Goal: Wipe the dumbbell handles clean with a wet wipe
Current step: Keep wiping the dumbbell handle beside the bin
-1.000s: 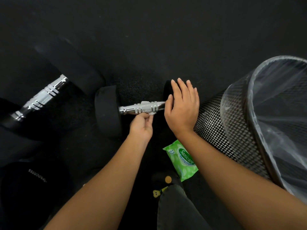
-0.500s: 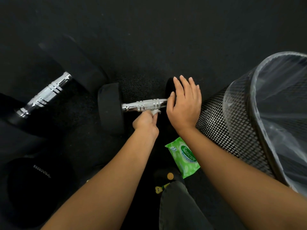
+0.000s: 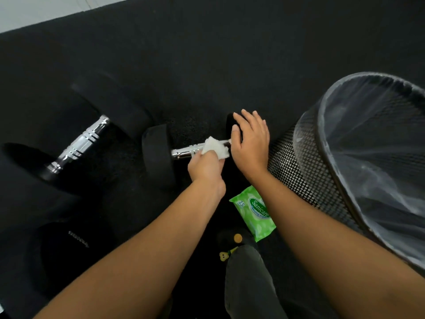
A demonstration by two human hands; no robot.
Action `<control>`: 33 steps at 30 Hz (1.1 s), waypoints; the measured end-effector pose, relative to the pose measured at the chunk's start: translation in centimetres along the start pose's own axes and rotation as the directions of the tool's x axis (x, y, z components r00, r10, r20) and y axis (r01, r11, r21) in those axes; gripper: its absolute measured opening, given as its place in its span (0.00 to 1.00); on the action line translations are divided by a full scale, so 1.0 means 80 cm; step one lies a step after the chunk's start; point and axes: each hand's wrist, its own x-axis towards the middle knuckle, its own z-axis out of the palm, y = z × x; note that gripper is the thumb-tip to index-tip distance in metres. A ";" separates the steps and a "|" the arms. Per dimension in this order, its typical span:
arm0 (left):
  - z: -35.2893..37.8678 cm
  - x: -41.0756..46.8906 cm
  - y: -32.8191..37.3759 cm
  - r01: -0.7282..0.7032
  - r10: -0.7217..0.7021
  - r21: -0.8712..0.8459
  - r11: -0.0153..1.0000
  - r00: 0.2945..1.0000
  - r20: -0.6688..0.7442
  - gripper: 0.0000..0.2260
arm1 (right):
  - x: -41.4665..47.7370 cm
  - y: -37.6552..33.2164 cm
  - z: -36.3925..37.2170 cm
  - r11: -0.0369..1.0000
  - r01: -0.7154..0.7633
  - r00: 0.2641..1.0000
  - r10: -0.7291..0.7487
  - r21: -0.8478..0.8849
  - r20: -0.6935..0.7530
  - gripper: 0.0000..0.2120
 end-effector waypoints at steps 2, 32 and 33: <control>0.002 -0.017 0.017 -0.043 0.036 0.050 0.998 0.990 0.135 0.15 | 0.002 -0.016 -0.020 0.965 -0.144 0.988 0.129 0.217 0.082 0.16; 0.062 -0.243 -0.064 -0.837 -0.047 0.249 -0.487 0.309 0.950 0.12 | -0.097 0.050 -0.349 0.917 -0.386 0.891 0.399 -0.102 0.218 0.16; 0.062 -0.241 -0.065 -0.830 -0.057 0.249 -0.499 0.318 0.946 0.13 | -0.096 0.052 -0.348 0.917 -0.381 0.883 0.399 -0.118 0.246 0.17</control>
